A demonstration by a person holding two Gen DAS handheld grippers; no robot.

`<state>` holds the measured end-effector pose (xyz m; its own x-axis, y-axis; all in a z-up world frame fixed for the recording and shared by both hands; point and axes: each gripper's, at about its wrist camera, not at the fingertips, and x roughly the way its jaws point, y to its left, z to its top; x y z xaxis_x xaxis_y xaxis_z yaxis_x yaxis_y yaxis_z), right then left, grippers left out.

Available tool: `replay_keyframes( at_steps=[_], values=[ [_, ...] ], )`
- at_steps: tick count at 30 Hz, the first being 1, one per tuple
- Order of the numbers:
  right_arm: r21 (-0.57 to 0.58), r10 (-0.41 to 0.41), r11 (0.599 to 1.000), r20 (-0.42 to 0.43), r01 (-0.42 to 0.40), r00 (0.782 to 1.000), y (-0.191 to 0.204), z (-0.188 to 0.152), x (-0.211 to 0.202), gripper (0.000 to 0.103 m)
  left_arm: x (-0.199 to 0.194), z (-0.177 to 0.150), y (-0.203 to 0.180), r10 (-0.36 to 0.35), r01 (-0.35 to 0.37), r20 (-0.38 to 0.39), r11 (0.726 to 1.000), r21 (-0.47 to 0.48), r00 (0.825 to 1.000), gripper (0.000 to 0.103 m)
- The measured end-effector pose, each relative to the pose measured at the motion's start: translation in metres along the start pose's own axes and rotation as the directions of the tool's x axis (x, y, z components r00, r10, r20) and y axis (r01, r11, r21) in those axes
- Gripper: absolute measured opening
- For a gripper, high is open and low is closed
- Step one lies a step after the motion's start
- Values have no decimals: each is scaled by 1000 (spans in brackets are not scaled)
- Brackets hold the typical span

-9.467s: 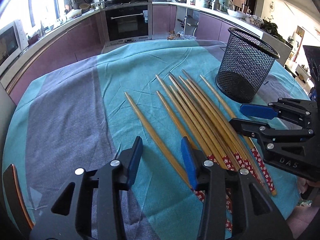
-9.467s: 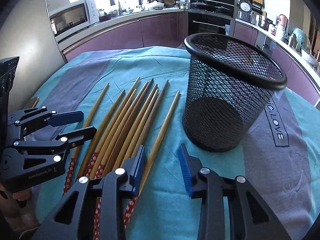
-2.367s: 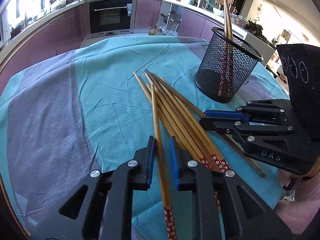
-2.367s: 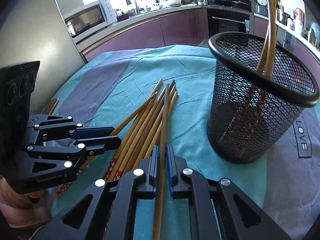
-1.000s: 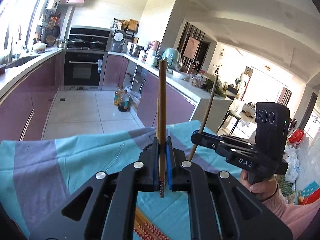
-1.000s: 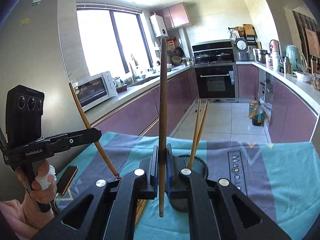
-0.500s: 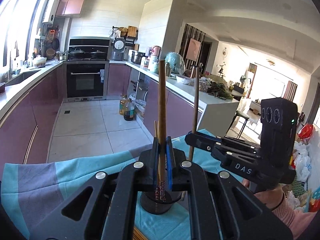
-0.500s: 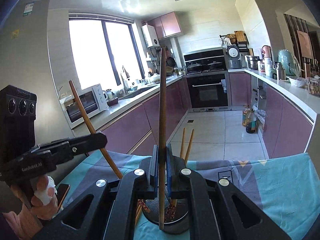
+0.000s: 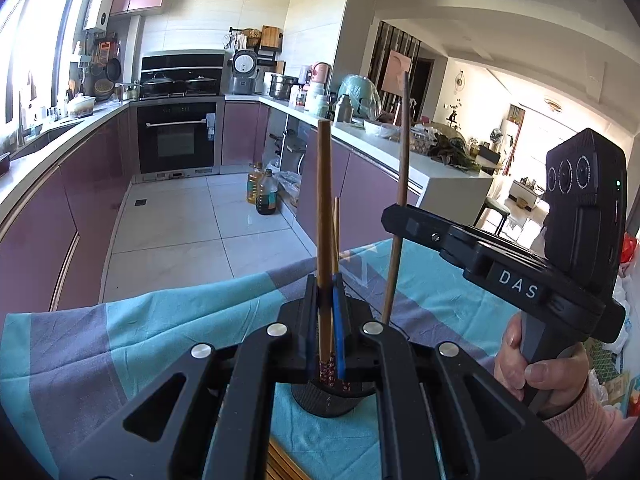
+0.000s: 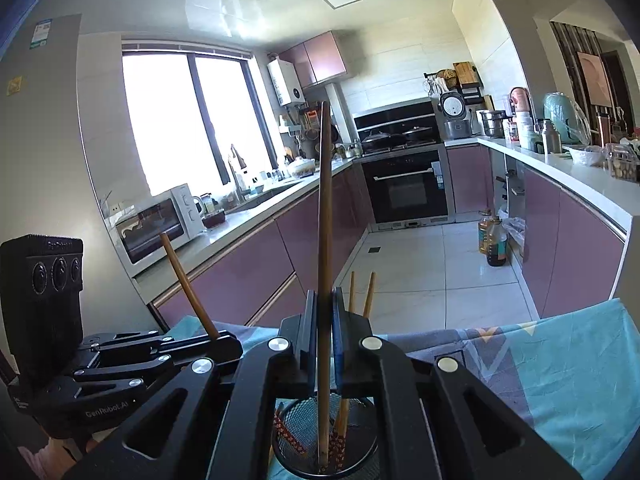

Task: Organize utensils
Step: 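Raise the left tool's chopstick into the mesh cup while the right tool inserts its own, then open the left tool and pull back while the right tool releases its chopstick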

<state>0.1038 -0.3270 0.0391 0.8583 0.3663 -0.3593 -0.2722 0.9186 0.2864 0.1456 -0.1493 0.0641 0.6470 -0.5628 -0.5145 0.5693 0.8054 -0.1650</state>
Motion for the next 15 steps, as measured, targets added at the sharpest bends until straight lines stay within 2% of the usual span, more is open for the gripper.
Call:
replay_keyframes(
  at_steps=[7, 15],
  values=[
    [-14, -14, 1000, -124, 12, 992, -3, -15, 17, 6, 18, -6, 6, -13, 14, -54, 1000, 18, 998, 7],
    [-7, -38, 999, -279, 38, 960, -11, -38, 44, 6, 48, -10, 15, -15, 17, -128, 1000, 19, 992, 8]
  ],
)
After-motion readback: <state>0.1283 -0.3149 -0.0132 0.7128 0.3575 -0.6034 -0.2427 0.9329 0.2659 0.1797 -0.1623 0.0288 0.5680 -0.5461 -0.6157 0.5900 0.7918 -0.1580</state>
